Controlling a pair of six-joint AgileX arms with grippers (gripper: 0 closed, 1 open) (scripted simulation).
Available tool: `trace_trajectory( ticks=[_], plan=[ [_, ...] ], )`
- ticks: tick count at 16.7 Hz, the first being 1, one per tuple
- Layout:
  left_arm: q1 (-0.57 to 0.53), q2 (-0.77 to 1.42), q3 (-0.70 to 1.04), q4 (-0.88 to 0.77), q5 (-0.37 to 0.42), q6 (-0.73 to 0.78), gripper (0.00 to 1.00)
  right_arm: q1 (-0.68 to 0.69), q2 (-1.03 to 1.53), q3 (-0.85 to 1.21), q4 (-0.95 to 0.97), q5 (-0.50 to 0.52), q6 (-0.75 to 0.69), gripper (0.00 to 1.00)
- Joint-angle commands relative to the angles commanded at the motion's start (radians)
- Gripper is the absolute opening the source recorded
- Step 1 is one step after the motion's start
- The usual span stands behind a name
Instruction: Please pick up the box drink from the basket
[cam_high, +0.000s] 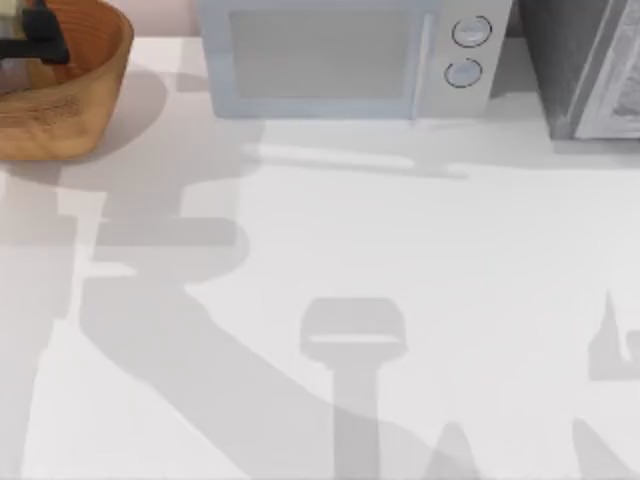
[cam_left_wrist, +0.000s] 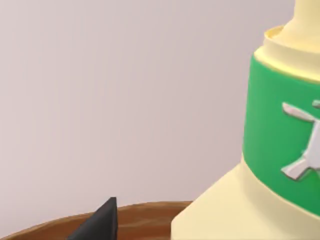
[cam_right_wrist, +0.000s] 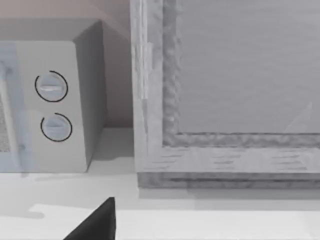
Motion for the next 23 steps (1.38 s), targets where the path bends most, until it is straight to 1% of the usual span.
trace_trajectory(
  ticks=[13, 14, 23],
  plan=[
    [0.000, 0.000, 0.000, 0.000, 0.000, 0.000, 0.02, 0.000, 0.000, 0.000, 0.000, 0.000, 0.000, 1.00],
    [0.000, 0.000, 0.000, 0.000, 0.000, 0.000, 0.00, 0.000, 0.000, 0.000, 0.000, 0.000, 0.000, 1.00],
    [0.006, -0.021, 0.000, -0.004, 0.000, 0.003, 0.00, 0.000, 0.000, 0.000, 0.000, 0.000, 0.000, 1.00]
  ],
)
